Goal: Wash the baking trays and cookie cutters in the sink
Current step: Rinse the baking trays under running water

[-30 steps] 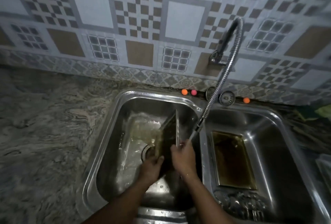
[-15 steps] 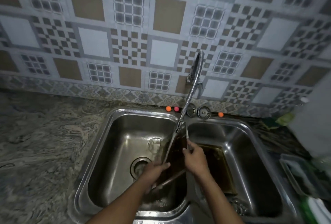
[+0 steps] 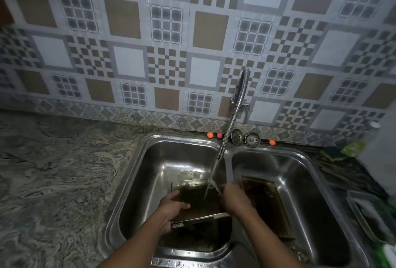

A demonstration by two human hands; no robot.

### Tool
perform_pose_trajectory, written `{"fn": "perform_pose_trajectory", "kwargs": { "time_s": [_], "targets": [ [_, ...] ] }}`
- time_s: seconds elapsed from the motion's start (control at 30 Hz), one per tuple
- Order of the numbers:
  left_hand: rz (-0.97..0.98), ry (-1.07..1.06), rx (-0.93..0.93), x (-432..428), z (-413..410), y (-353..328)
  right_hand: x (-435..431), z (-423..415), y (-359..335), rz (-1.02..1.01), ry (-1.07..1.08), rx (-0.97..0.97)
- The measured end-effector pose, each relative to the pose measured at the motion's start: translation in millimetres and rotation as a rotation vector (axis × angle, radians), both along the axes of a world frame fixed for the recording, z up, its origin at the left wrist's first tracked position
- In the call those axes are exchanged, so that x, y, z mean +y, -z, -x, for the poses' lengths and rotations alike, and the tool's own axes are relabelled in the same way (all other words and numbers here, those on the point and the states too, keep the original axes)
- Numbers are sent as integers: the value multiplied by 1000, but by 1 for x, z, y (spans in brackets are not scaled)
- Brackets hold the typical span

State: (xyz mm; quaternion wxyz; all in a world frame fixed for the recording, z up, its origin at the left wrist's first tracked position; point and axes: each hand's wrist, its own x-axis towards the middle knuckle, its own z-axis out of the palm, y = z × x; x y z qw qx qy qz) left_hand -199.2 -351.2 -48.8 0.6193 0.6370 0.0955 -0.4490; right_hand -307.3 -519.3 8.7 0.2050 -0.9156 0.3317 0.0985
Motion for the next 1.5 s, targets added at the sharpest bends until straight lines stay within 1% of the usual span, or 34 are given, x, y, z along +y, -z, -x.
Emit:
{"fn": "perform_pose_trajectory", "kwargs": {
  "time_s": [0.03, 0.07, 0.13, 0.23, 0.33, 0.47, 0.53, 0.63, 0.67, 0.73, 0.77, 0.83, 0.9, 0.93, 1.0, 1.07, 1.13, 1.2, 1.23, 1.3, 1.33, 1.4, 1.43, 1.5],
  "targets": [
    [-15, -17, -32, 0, -2, 0, 6, -2, 1, 93, -67, 20],
    [-35, -27, -65, -1, -2, 0, 11, -4, 5, 127, -119, 14],
    [-60, -76, -129, -2, -1, -7, 23, -11, 11, 48, -199, -15],
    [-51, -104, -189, -4, -2, -16, 35, -19, 18, -95, -181, -67],
    [-59, -107, -176, -8, -11, -21, 28, -27, 15, -154, -84, -111],
    [-50, -179, -157, -18, -26, -29, 21, -44, 4, -200, -141, -99],
    [-51, -236, -91, -26, -29, -27, 21, -46, 9, -158, -194, -133],
    [-4, -301, 91, -43, -32, -15, 16, -37, 16, 160, -203, -277],
    [7, -311, 128, -52, -34, -11, 12, -36, 18, 209, -173, -320],
    [26, -288, 175, -68, -33, -15, 7, -38, 20, 224, -136, -378],
    [43, -270, 204, -75, -32, -21, 5, -40, 23, 229, -157, -398],
    [83, -255, 268, -86, -31, -25, 7, -43, 26, 238, -263, -431],
    [62, -260, 336, -97, -32, -22, 4, -42, 29, 211, -372, -480],
    [49, -261, 369, -102, -33, -18, -2, -40, 33, 186, -388, -515],
    [82, -273, 392, -109, -34, -17, -19, -36, 43, 155, -316, -585],
    [43, -276, 333, -114, -38, 0, -30, -34, 53, 180, -240, -613],
    [44, -236, 287, -108, -33, -4, -27, -37, 53, 249, -231, -629],
    [29, -191, 208, -100, -27, -13, -20, -39, 52, 291, -237, -580],
    [-6, -181, 102, -96, -25, -14, -19, -39, 48, 257, -219, -523],
    [-111, -180, -208, -87, -22, -15, -25, -44, 50, 122, -147, -366],
    [-133, -167, -319, -83, -23, -13, -27, -48, 50, 58, -118, -293],
    [-155, -140, -433, -75, -31, 1, -26, -56, 51, -68, -139, -171],
    [-178, -115, -455, -70, -34, 7, -23, -59, 51, -136, -165, -125],
    [-214, -54, -476, -60, -43, 39, -15, -62, 52, -259, -153, -59]
  ]
}}
